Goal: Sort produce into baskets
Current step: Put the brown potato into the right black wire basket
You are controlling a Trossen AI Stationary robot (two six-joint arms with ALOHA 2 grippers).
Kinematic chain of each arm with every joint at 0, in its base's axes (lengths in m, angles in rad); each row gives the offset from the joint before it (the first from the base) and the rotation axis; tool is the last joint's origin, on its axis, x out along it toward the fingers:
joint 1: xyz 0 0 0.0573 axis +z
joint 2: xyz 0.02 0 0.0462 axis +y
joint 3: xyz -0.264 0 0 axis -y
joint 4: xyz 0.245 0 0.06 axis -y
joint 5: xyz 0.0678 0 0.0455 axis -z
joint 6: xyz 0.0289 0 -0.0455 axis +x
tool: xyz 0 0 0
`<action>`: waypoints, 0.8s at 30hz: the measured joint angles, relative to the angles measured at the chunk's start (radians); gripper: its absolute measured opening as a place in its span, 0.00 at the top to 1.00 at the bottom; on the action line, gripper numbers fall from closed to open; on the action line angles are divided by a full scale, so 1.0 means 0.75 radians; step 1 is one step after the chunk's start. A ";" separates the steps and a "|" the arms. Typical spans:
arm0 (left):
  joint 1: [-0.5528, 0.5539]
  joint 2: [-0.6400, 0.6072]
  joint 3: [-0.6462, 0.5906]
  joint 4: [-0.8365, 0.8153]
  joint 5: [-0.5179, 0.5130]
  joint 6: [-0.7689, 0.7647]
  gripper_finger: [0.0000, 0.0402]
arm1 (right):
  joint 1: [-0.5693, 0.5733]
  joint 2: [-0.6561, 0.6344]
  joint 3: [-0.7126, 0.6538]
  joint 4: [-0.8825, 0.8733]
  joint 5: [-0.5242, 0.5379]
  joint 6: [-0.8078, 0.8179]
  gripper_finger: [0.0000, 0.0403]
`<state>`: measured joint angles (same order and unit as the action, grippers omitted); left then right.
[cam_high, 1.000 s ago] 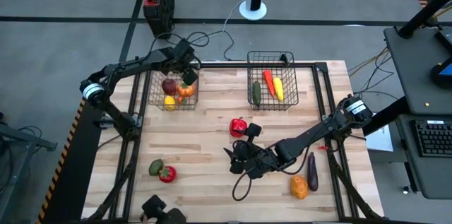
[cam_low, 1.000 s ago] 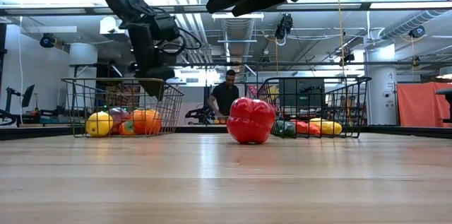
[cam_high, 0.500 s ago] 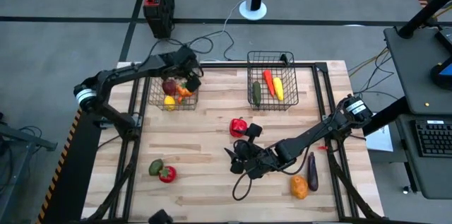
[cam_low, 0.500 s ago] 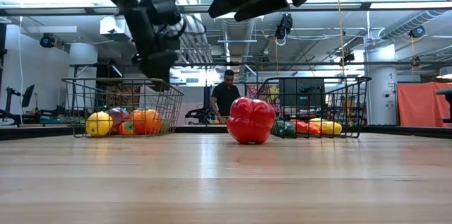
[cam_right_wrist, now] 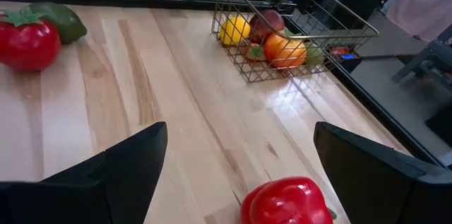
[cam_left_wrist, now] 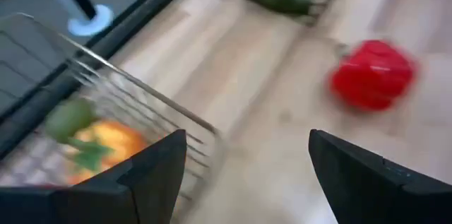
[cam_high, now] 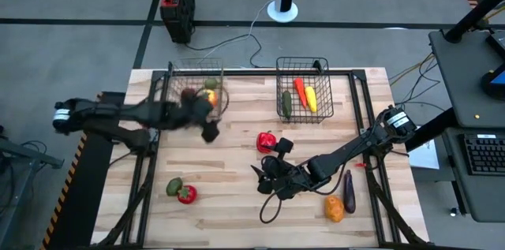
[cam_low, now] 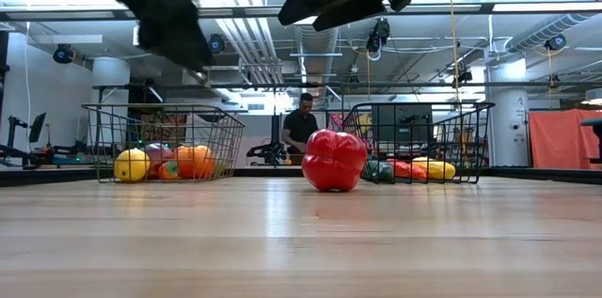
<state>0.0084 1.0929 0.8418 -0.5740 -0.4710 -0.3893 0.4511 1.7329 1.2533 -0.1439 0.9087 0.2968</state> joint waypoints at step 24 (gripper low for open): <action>-0.835 0.081 0.022 0.309 -0.365 -0.265 0.31 | -0.006 0.000 0.020 0.062 0.000 0.082 0.13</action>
<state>-0.6181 1.1534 0.8583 -0.3420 -0.7446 -0.5884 0.4464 1.7329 1.2685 -0.0973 0.9085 0.3583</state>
